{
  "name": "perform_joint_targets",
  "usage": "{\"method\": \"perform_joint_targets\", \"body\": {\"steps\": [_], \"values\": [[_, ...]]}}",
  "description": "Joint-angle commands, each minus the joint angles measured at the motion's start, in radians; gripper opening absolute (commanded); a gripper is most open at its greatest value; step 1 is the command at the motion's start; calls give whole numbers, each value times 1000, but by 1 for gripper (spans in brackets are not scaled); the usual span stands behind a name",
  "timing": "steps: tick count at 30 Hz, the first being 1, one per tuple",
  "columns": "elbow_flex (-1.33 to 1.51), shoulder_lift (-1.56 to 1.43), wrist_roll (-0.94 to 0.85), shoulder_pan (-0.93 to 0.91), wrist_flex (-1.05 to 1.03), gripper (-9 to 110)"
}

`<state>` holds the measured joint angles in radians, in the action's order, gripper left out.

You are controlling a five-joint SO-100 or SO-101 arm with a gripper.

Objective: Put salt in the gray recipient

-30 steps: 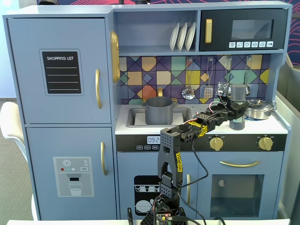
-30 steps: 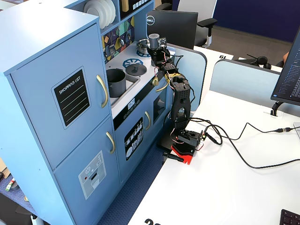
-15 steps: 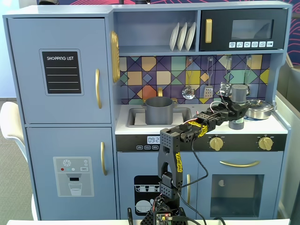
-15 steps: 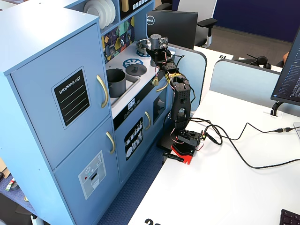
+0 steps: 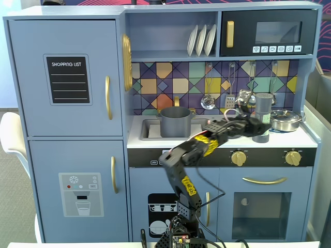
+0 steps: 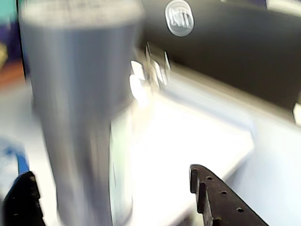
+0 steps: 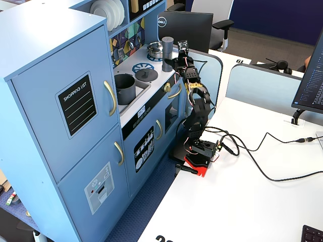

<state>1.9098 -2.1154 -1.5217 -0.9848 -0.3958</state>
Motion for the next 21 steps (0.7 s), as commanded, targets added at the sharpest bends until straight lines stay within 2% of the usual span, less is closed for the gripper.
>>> {"method": "perform_joint_targets", "body": {"steps": [1, 6, 11, 14, 16, 21], "values": [[110, -377, -29, 55, -267, 21], [221, -701, -91, 364, -719, 0], [353, -887, 34, 776, -977, 0], [534, -977, 95, 905, -988, 0], [698, -1029, 141, 937, -925, 0], [1058, -1101, 94, 963, -739, 0]]}}
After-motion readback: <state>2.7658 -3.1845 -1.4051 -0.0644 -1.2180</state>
